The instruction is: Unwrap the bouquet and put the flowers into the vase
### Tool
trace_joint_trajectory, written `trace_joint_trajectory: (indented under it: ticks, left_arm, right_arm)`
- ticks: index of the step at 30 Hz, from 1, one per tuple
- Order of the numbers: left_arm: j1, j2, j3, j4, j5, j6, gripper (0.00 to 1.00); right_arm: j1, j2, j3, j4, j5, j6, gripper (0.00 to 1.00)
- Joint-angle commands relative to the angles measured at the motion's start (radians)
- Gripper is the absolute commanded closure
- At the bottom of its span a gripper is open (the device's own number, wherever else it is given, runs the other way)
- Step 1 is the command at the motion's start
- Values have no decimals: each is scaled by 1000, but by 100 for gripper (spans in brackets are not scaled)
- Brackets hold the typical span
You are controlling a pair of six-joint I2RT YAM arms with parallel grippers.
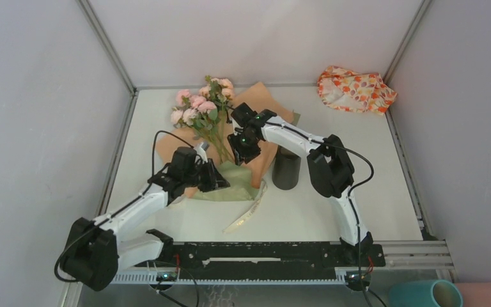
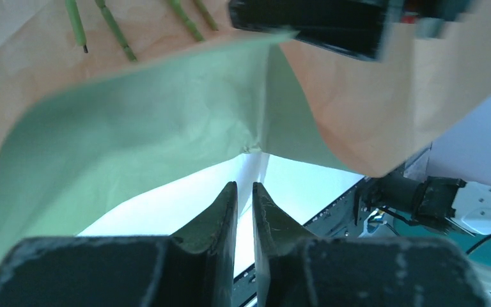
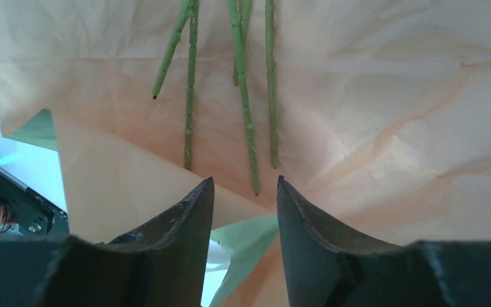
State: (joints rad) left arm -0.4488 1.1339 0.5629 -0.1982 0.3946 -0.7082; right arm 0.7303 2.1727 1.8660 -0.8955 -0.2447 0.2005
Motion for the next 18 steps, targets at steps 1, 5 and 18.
trace_joint_trajectory:
  ticks: [1, 5, 18]
  left_arm:
    - [-5, -111, 47, -69, -21, 9, 81]
    - [-5, -171, 90, -146, -58, 24, 81]
    - [-2, -311, 256, -418, -520, -31, 80]
  right_arm:
    - [34, 33, -3, 51, -15, -36, 53]
    - [75, 18, -68, 78, -65, -63, 58]
    - [252, -216, -290, 122, -141, -53, 56]
